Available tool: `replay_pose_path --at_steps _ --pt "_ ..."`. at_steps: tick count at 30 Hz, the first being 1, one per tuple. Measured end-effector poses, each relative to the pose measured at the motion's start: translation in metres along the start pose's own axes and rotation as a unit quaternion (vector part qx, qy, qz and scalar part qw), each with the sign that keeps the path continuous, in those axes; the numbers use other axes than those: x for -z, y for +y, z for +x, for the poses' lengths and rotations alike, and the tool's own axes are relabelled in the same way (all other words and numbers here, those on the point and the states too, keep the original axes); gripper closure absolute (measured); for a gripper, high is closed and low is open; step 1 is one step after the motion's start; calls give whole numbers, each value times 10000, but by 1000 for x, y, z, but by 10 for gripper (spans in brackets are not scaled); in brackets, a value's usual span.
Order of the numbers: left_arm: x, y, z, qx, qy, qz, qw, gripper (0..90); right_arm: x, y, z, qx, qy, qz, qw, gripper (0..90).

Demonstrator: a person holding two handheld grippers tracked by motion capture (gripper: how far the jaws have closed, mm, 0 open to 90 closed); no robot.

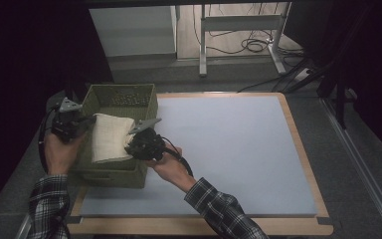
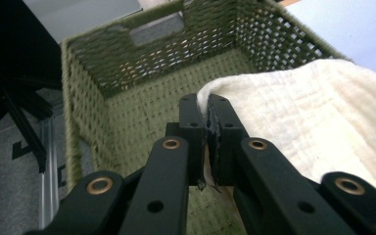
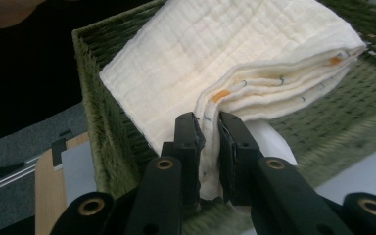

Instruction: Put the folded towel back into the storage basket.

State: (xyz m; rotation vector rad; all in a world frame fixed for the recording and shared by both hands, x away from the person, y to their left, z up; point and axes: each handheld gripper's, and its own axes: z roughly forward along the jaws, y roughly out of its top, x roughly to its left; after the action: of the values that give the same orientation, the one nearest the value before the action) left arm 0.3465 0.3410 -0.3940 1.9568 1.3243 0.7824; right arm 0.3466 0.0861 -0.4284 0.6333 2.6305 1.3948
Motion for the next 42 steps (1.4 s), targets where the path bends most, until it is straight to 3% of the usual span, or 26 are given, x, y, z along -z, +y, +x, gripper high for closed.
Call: replay_pose_path --at_steps 7,12,23,30,33,34,42 --pt "3 -15 10 68 23 99 9999 859 -23 3 17 55 74 189 9998 787" --pt "-2 -23 11 107 -73 212 9997 858 -31 -1 22 76 59 334 9994 780" --pt "-24 -30 -5 -56 -335 520 9981 853 -26 -13 26 66 -82 493 9987 778" --pt "-35 -31 -15 -290 -393 903 9947 841 -23 -15 28 56 -171 636 9978 772" --pt "-41 -30 -17 -397 -356 1108 9924 780 -24 -14 29 33 -105 664 9977 723" --pt "-41 -30 -18 -446 -270 1079 9928 713 -24 -14 29 29 -65 654 9978 667" --pt "-34 -26 -15 -289 -253 836 9958 599 -17 -10 23 71 -134 529 9985 595"
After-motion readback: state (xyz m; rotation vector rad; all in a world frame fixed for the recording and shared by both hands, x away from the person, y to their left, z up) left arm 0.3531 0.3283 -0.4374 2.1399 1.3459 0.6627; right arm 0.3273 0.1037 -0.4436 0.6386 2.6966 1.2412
